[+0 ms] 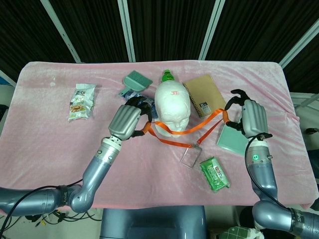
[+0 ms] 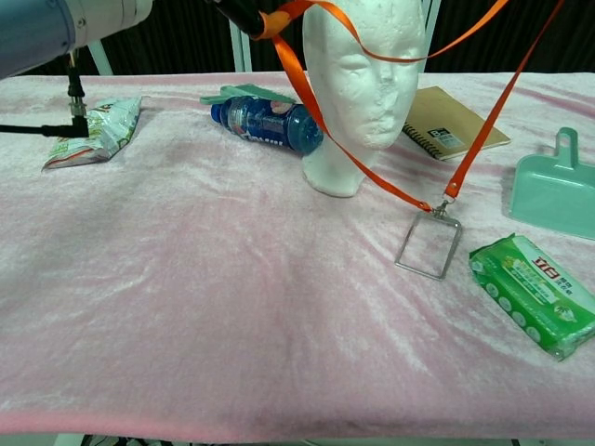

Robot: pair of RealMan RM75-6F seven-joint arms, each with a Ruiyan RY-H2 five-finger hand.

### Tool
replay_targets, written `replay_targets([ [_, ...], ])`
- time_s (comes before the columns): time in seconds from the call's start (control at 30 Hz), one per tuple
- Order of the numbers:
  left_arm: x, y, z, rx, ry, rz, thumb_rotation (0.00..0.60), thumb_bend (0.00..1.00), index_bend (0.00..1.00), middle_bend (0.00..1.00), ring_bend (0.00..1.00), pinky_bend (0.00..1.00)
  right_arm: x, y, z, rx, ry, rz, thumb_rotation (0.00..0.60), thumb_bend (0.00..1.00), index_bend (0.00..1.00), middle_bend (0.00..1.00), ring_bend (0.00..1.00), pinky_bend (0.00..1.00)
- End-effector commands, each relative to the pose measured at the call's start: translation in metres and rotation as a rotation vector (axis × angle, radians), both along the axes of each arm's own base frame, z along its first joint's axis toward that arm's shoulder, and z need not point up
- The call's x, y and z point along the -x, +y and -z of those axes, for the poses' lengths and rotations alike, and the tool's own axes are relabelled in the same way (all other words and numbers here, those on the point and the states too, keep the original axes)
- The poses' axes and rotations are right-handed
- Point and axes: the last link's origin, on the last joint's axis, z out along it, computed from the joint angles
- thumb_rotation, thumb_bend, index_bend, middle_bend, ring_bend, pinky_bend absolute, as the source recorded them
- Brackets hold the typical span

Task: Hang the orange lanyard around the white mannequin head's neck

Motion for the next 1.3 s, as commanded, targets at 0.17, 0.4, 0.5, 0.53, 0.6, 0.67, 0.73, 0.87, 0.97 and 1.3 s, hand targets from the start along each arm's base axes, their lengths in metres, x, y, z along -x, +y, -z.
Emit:
replay_targets([
  [0.17, -0.005, 0.018, -0.013, -0.056, -0.015, -0.042, 0.600, 0.43, 0.60, 0.37, 0.15, 0.16, -0.016, -0.025, -0.007, -0.016, 0.011, 0.008, 0.600, 0.58, 0.78, 0.23, 0.33, 0.33],
  [0.4, -0.006, 0.036, -0.018, -0.096, -0.036, -0.080, 0.600, 0.43, 0.59, 0.37, 0.14, 0.16, -0.027, -0.044, -0.005, -0.047, -0.002, 0.015, 0.600, 0.58, 0.78, 0.23, 0.33, 0.33],
  [0.5, -0.007, 0.043, -0.021, -0.113, -0.058, -0.093, 0.600, 0.43, 0.59, 0.37, 0.15, 0.16, -0.033, -0.052, -0.005, -0.048, 0.000, 0.006, 0.600, 0.59, 0.78, 0.23, 0.33, 0.32],
  [0.53, -0.007, 0.045, -0.022, -0.121, -0.062, -0.094, 0.600, 0.43, 0.59, 0.37, 0.15, 0.16, -0.035, -0.055, -0.005, -0.046, -0.004, 0.003, 0.600, 0.59, 0.79, 0.23, 0.33, 0.32],
  [0.6, -0.008, 0.049, -0.024, -0.135, -0.068, -0.089, 0.600, 0.43, 0.59, 0.37, 0.15, 0.16, -0.039, -0.060, -0.005, -0.042, -0.015, -0.005, 0.600, 0.59, 0.79, 0.23, 0.33, 0.32],
  [0.67, -0.010, 0.054, -0.026, -0.146, -0.090, -0.096, 0.600, 0.43, 0.59, 0.37, 0.14, 0.16, -0.042, -0.067, -0.004, -0.039, -0.031, -0.011, 0.600, 0.59, 0.79, 0.23, 0.33, 0.32],
  [0.73, -0.010, 0.058, -0.028, -0.151, -0.107, -0.107, 0.600, 0.43, 0.59, 0.37, 0.15, 0.16, -0.044, -0.073, -0.004, -0.032, -0.035, -0.012, 0.600, 0.59, 0.79, 0.23, 0.33, 0.32],
  [0.87, -0.009, 0.068, -0.031, -0.162, -0.134, -0.133, 0.600, 0.43, 0.60, 0.37, 0.14, 0.16, -0.044, -0.086, -0.006, -0.017, -0.041, 0.004, 0.600, 0.59, 0.79, 0.23, 0.33, 0.32],
  [0.97, -0.007, 0.076, -0.032, -0.173, -0.162, -0.160, 0.600, 0.43, 0.60, 0.37, 0.14, 0.16, -0.042, -0.097, -0.007, -0.007, -0.038, 0.023, 0.600, 0.59, 0.79, 0.23, 0.33, 0.32],
  [1.3, 0.007, 0.097, -0.024, -0.186, -0.185, -0.234, 0.600, 0.43, 0.56, 0.37, 0.14, 0.16, -0.034, -0.125, -0.004, 0.010, -0.022, 0.051, 0.600, 0.60, 0.79, 0.23, 0.33, 0.32],
])
